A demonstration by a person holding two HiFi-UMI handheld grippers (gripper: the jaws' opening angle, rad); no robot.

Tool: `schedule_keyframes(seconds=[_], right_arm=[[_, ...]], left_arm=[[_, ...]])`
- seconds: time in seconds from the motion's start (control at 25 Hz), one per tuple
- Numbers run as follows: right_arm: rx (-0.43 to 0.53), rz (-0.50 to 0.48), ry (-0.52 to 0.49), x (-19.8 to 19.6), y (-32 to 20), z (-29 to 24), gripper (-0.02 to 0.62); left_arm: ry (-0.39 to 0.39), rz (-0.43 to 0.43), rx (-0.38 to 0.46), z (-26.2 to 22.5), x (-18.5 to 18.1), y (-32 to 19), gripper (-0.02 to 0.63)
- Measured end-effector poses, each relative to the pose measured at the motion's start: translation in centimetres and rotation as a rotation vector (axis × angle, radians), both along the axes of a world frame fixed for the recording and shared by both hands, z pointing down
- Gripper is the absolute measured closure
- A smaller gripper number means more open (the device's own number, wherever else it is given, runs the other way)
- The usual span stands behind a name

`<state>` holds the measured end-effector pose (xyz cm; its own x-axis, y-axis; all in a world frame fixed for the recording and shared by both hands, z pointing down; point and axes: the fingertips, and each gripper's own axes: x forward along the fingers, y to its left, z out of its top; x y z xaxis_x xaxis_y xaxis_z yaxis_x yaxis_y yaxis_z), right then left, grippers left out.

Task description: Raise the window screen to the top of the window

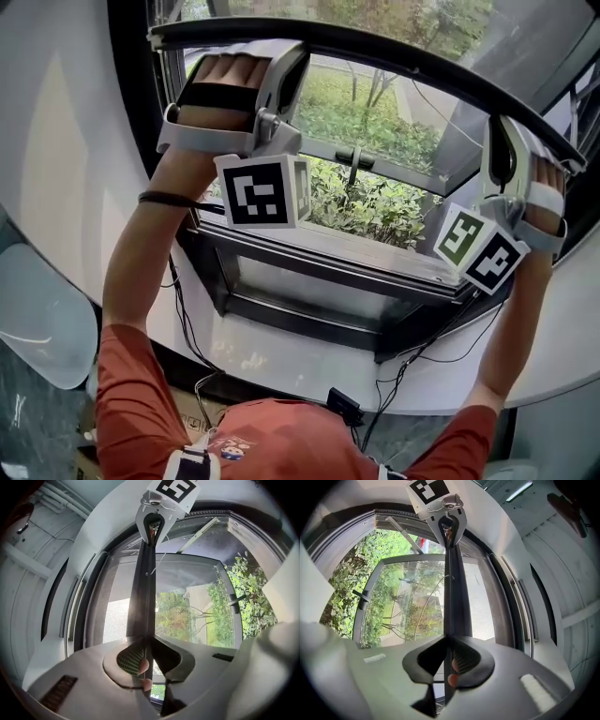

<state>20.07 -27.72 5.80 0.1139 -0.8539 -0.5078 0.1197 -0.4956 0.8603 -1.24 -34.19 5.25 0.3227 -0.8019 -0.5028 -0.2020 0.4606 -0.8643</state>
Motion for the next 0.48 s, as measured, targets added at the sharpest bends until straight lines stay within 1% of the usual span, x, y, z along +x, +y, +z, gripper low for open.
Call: schedule_keyframes(seconds=[0.16,0.48], right_arm=[[0.021,0.005,0.015,0.1,0.1,-1.7,0.543],[0.071,0.008,0.026,-0.1,-0.1,-6.1,0.543]], left_arm=[[-0.013,-0.022,0.028,-1.7,0.0,0.1,0.552],[0.024,-0.018,0.064,-5.8,0.0,-0.1,0.551]])
